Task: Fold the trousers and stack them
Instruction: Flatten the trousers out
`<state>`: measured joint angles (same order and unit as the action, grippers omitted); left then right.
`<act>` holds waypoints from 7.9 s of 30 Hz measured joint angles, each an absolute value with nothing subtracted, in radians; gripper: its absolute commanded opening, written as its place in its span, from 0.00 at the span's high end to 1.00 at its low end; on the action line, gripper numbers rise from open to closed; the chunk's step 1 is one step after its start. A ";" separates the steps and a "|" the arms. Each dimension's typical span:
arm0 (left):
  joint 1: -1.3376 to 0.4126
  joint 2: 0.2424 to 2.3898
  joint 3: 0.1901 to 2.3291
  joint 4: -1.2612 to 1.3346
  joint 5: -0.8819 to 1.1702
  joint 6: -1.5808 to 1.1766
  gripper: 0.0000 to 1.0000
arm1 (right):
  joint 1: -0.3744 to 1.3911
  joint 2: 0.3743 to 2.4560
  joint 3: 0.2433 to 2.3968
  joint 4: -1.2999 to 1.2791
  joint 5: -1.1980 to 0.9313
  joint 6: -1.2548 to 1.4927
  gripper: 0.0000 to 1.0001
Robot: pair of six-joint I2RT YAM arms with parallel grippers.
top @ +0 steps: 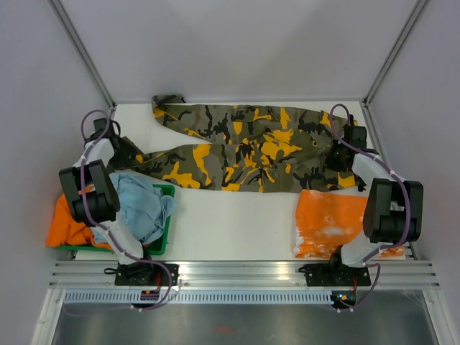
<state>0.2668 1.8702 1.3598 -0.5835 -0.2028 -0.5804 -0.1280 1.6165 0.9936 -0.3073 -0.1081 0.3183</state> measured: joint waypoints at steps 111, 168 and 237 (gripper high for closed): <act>0.472 2.027 1.352 -0.147 -0.112 -0.873 0.98 | -0.099 1.633 0.929 -0.313 -0.096 0.389 0.94; 0.184 1.657 1.498 -0.549 0.025 -0.290 0.00 | -0.284 1.888 1.135 -0.207 0.190 0.406 1.00; 0.024 2.609 2.263 -0.294 -0.074 -0.600 0.80 | 0.166 1.440 1.204 -0.130 -0.311 0.379 0.26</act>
